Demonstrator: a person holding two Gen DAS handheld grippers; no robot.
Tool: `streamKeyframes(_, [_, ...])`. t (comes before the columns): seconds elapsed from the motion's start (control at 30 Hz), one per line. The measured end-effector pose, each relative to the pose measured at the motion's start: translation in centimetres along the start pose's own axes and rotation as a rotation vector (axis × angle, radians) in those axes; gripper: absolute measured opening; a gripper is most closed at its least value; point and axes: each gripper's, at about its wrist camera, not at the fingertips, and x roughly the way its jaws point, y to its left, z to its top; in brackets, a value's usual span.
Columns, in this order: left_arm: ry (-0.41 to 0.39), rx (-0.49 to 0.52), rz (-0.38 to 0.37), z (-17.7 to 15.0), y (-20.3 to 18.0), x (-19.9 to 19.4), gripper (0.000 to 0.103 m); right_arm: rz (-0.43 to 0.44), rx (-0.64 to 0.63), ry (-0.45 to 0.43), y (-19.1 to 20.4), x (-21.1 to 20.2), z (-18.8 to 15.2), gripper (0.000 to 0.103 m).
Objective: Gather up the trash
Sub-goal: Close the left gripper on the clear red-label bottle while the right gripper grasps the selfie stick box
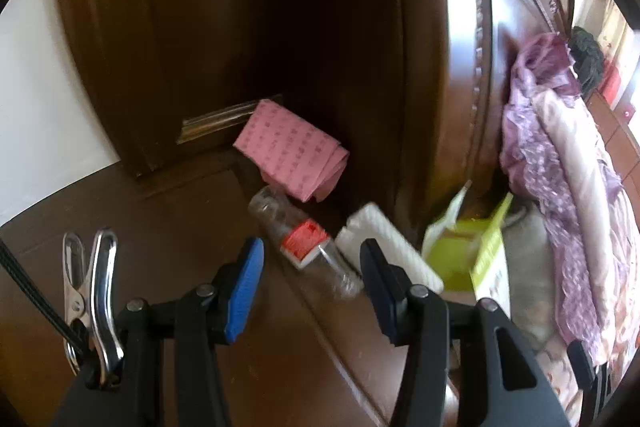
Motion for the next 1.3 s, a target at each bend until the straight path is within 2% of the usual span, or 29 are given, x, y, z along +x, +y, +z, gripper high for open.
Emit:
streamKeyframes(0.17, [0.019,-0.009,-0.003,0.7,0.0,2.5,0.053,-0.017,0.001,0.055,-0.6,1.8,-0.9,0.058])
streamKeyframes(0.37, [0.037,-0.058,0.003,0.8,1.6,4.4,0.053,-0.017,-0.041,0.081,0.4,2.9,-1.5,0.058])
streamKeyframes(0.53, [0.069,-0.066,0.020,0.4,2.7,5.8,0.053,-0.038,-0.021,0.108,0.5,4.5,-1.4,0.058])
streamKeyframes(0.77, [0.023,0.034,0.080,-0.5,2.4,6.2,0.053,-0.022,0.025,0.168,0.4,7.1,-1.2,0.059])
streamKeyframes(0.9, [0.023,0.071,0.072,-0.9,2.3,6.2,0.053,-0.009,0.009,0.193,0.6,8.1,-0.9,0.066])
streamKeyframes(1.1, [-0.008,0.108,0.054,-1.6,3.1,6.0,0.039,0.002,-0.010,0.234,0.7,9.5,-0.5,0.068])
streamKeyframes(1.17, [-0.018,0.119,0.059,-2.3,3.2,5.6,0.038,0.005,0.025,0.226,0.2,9.4,-0.6,0.065])
streamKeyframes(1.3, [-0.027,0.143,0.065,-3.4,2.9,5.0,0.038,0.045,0.074,0.184,-0.7,8.3,-0.4,0.044])
